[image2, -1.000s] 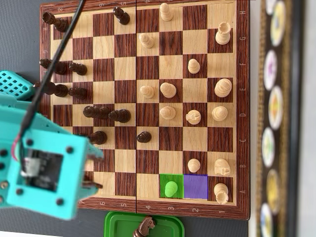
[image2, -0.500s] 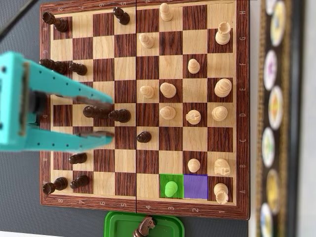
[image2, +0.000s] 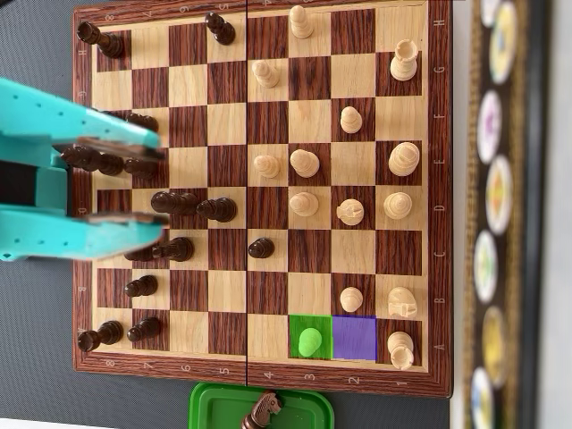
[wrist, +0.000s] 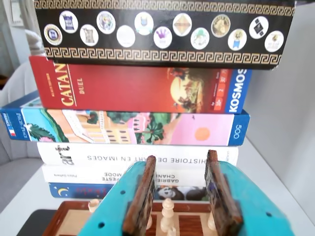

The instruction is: Play chess

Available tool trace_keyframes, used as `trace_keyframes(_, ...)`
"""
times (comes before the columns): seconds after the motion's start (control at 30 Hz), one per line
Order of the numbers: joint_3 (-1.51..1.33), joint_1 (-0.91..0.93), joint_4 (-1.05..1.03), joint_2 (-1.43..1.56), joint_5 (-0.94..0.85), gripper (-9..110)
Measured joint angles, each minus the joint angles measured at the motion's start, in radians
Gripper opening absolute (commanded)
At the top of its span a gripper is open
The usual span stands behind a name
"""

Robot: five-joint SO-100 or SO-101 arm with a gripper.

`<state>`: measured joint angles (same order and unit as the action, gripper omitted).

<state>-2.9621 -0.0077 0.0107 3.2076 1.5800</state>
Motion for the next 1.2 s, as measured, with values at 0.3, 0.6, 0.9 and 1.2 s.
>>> trace_keyframes(0.3, -0.172, 0.0, 0.403, 0.129, 0.0, 15)
trace_keyframes(0.6, -0.173, 0.0, 0.758, 0.129, 0.0, 15)
trace_keyframes(0.9, -0.178, 0.0, 1.077, 0.129, 0.0, 15)
trace_keyframes(1.2, -0.178, 0.002, 1.368, 0.14, 0.0, 15)
